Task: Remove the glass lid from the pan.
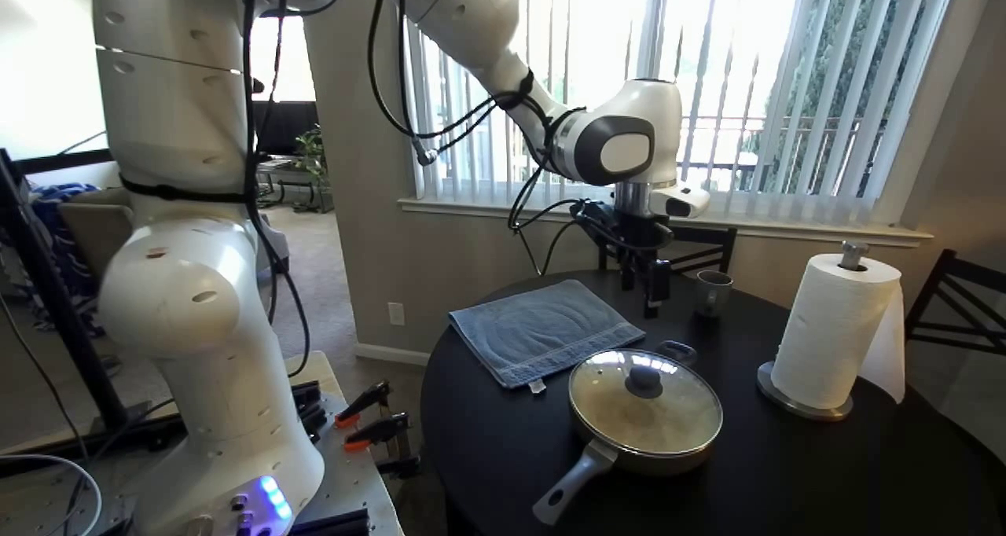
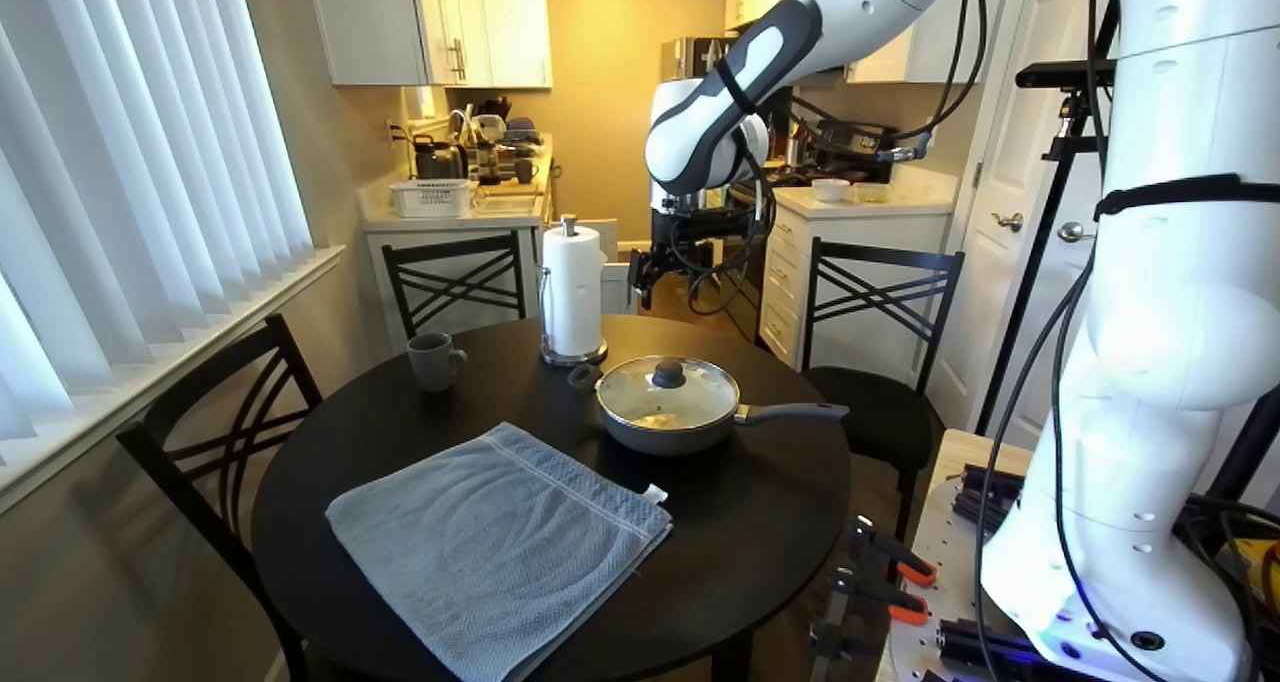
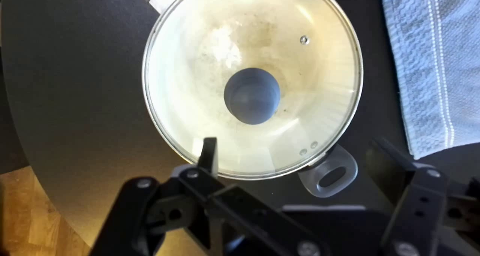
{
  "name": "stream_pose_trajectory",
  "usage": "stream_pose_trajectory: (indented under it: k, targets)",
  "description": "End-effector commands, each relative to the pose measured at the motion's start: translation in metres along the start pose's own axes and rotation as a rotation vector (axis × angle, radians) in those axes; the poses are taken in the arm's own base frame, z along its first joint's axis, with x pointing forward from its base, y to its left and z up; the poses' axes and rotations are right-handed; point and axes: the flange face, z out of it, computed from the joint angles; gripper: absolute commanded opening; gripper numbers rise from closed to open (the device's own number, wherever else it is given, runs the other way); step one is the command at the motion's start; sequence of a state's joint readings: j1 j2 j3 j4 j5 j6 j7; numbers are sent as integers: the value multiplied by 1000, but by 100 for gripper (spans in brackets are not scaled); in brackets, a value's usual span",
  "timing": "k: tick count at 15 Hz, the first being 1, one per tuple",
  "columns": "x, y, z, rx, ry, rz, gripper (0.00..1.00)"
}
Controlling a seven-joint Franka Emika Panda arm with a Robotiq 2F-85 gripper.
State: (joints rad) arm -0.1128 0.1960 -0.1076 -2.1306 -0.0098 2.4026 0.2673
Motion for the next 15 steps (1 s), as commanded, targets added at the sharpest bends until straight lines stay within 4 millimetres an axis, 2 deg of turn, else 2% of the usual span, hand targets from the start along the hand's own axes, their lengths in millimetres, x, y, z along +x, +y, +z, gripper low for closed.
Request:
stream_pose_trajectory:
  k: [1, 6, 8, 15]
  targets:
    - [-1, 8, 36, 35, -40, -3, 100]
    - [-3, 3, 95, 29, -116, -14, 100]
    - [-3, 4, 112, 19, -135, -11, 100]
    - [9, -1, 140, 40, -58, -20, 100]
